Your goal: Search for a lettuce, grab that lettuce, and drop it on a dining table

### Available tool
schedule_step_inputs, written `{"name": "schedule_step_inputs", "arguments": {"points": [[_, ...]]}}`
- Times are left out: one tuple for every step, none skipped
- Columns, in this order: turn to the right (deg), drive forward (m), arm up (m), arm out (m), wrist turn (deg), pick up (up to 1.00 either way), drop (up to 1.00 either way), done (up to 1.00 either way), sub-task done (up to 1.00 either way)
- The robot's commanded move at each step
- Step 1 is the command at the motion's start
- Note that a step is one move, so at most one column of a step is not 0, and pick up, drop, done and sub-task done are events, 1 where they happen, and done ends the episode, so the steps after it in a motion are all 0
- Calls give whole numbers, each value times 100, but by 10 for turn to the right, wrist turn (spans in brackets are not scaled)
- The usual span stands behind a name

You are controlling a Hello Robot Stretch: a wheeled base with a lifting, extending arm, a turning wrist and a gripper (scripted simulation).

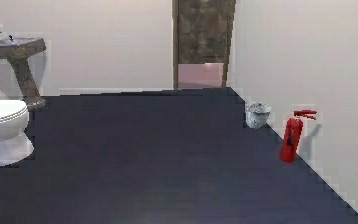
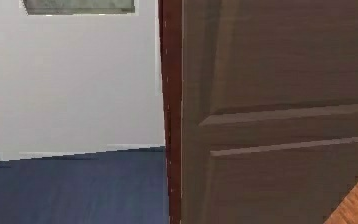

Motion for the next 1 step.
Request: {"name": "schedule_step_inputs", "arguments": {"points": [[0, 15, 0, 0, 0, 0, 0, 0, 0]]}}
